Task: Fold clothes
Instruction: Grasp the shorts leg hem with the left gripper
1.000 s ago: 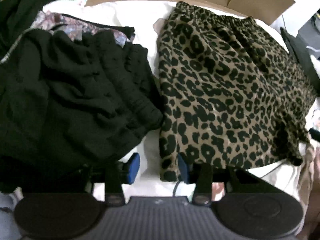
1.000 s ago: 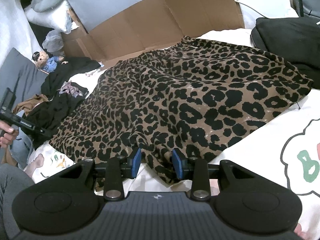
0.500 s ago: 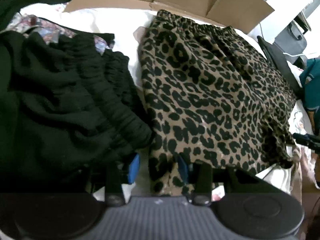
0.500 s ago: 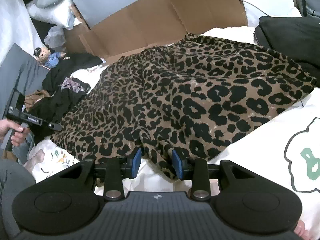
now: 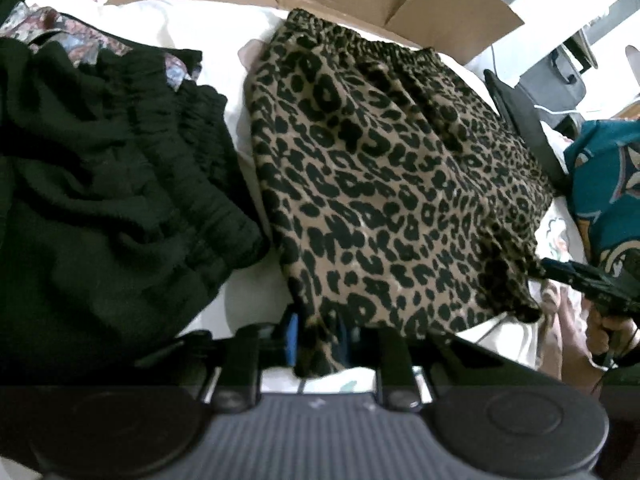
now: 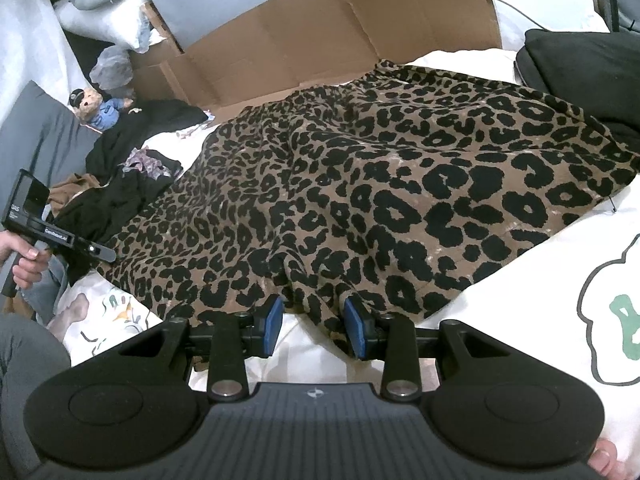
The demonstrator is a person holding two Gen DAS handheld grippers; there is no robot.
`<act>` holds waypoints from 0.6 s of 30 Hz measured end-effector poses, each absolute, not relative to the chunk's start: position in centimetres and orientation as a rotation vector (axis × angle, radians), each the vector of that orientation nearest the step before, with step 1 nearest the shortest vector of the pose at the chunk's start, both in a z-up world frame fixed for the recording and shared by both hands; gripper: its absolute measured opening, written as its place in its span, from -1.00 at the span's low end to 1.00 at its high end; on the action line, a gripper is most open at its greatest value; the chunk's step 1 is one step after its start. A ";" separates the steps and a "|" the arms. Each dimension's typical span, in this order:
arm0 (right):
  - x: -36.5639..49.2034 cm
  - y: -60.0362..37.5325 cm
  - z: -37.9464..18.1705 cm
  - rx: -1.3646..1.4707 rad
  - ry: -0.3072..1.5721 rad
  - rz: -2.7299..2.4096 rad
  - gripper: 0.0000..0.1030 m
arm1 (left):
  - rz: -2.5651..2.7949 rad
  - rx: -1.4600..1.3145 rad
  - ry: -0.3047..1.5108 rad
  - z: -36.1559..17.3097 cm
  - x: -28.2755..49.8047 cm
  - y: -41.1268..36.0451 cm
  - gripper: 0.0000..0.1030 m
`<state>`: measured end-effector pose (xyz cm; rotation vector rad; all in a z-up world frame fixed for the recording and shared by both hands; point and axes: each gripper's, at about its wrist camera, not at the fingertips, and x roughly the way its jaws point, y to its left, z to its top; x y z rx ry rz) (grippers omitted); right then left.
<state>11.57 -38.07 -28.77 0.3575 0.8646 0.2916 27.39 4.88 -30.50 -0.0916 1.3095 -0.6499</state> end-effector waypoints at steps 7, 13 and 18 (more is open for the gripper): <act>11.6 -38.1 -28.7 0.358 0.862 0.295 -0.24 | -0.632 -0.075 1.336 -31.5 27.2 5.0 -0.84; 11.9 -37.5 -28.1 0.325 0.839 0.325 -0.24 | -0.613 -0.167 1.291 -29.5 27.2 5.6 -0.84; 12.3 -36.5 -27.2 0.286 0.810 0.366 -0.24 | -0.608 -0.203 1.260 -27.9 26.7 4.4 -0.87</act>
